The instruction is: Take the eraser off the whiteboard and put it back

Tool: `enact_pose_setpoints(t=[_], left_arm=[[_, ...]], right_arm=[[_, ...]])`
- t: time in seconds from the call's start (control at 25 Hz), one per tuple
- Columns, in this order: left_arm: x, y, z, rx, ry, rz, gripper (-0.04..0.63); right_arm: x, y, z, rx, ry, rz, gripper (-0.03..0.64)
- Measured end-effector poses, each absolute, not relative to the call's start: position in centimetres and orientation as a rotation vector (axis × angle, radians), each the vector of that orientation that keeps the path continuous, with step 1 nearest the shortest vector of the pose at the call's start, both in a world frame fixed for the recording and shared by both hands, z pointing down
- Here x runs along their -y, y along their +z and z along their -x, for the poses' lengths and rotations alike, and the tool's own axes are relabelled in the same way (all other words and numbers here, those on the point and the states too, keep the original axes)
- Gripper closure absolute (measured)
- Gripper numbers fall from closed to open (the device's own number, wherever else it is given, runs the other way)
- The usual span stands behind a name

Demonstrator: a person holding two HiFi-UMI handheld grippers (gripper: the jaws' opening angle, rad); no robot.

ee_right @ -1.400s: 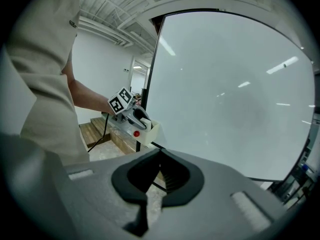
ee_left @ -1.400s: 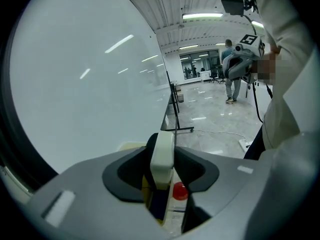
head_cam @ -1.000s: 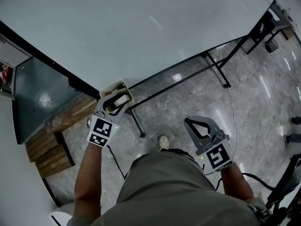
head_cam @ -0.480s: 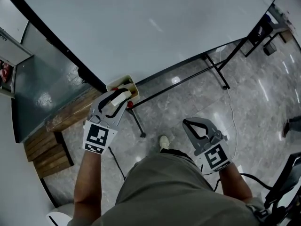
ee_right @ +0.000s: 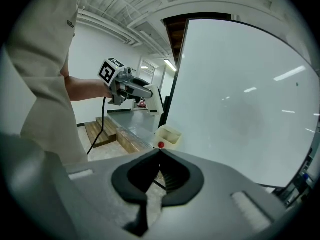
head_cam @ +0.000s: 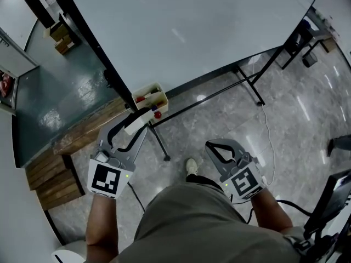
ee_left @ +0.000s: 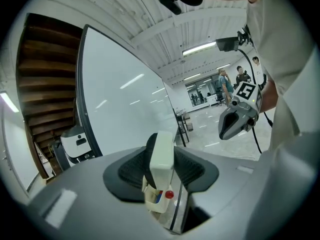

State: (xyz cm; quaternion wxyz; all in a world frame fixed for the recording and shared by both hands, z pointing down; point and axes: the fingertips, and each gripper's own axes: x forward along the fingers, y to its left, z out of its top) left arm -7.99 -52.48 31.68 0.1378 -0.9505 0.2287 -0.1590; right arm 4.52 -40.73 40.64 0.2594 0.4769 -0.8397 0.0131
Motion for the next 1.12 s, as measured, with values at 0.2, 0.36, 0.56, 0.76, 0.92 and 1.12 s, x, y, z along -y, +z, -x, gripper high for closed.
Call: enact_pose_setpoints(t=[0.2,0.36,0.56,0.76,0.92,1.12], left_arm=[[49.1,30.0,10.6,-0.643,-0.425,2.740,0.423],[46.4,29.1,12.5,-0.593,-0.405,2.719,0.423],[42.7,28.2,15.1,-0.527,-0.369,2.697,0.423],[39.6,27.7,17.2,-0.482,-0.357,2.691,0.423],[37.6,27.5,18.8,-0.470,-0.352,2.697,0.423],[34.8,27.5,20.2,-0.442,-0.328,2.712,0.423]], right_arm=[[39.4,40.2,-1.8,2.277,0.006,-1.267,0.614],[38.0,39.8,0.2,2.273,-0.010,-1.271,0.614],[35.9,39.6,2.9,2.263,-0.031,-1.270,0.614],[34.1,39.5,5.2,2.255,-0.040,-1.274,0.614],[32.7,39.5,6.7,2.240,-0.044,-1.271,0.614],[30.6,39.6,8.1,2.208,-0.044,-1.276,0.614]])
